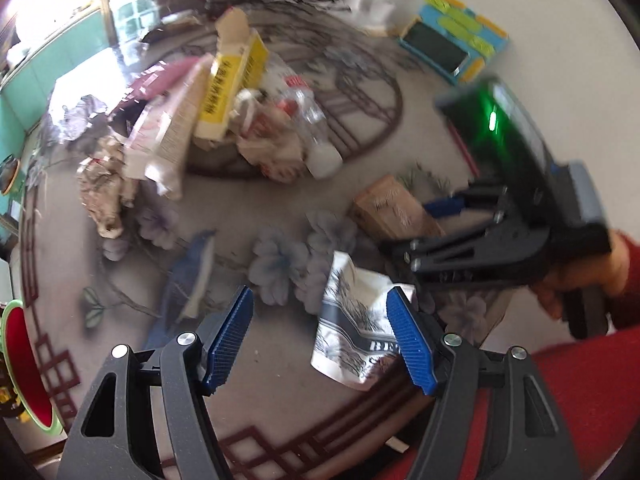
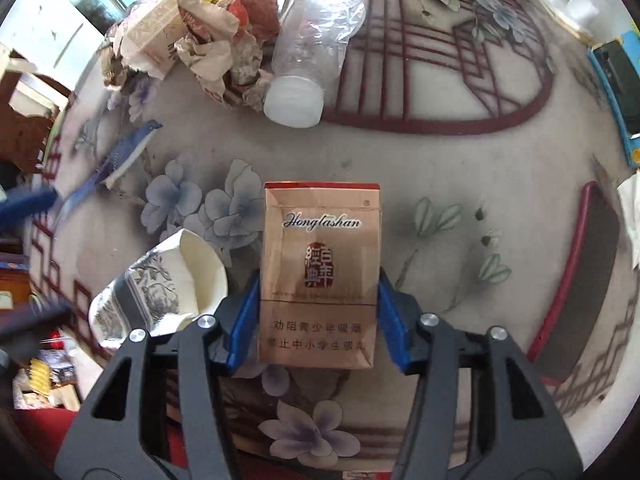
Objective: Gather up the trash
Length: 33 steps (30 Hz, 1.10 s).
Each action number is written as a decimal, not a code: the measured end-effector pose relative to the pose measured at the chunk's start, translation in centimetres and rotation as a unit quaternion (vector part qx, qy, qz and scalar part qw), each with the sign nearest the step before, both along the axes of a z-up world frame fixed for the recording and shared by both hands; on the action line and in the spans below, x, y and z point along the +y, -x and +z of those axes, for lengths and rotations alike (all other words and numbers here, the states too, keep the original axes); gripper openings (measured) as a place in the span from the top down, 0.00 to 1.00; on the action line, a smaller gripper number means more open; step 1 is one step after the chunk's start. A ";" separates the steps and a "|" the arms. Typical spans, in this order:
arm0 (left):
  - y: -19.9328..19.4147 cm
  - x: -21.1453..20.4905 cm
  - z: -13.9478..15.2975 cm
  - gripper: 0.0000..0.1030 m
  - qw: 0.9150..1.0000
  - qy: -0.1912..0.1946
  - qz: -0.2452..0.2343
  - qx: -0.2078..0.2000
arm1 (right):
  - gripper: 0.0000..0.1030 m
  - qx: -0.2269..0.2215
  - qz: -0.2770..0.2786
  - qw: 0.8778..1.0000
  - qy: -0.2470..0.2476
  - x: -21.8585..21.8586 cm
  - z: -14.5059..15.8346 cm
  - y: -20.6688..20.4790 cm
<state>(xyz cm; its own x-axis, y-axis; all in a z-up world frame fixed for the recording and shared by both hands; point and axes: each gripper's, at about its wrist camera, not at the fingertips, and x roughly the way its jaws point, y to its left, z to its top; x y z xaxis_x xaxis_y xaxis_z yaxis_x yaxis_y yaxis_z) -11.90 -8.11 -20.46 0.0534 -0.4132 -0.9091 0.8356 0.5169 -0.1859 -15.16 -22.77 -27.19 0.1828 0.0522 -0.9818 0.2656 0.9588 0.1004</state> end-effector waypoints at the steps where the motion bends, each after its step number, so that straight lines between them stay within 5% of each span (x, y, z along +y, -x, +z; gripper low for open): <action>1: 0.2 -0.3 -0.5 0.36 1.000 -0.006 -0.002 0.005 | 0.49 -0.007 -0.007 1.000 -0.007 -0.3 0.3 0.1; 7: 0.2 -1.4 -3.4 0.38 0.997 -0.018 0.010 0.070 | 0.49 -0.040 -0.024 0.999 -0.002 -1.9 2.5 -0.2; 12: 0.2 -0.9 -5.2 0.70 0.993 -0.001 0.024 0.116 | 0.49 -0.063 -0.029 0.998 0.004 -2.7 4.6 -1.3; 13: 0.1 -0.6 -5.2 0.70 0.992 0.006 0.029 0.123 | 0.49 -0.066 -0.029 0.997 0.004 -2.6 4.8 -1.4; 22: -3.3 3.3 0.2 0.72 0.990 0.048 0.119 0.056 | 0.49 -0.098 -0.013 0.995 -0.006 -0.7 6.6 -3.9; 33: -9.4 6.7 8.5 0.71 0.968 0.100 0.229 -0.038 | 0.49 -0.171 0.015 0.985 0.005 2.4 12.1 -7.1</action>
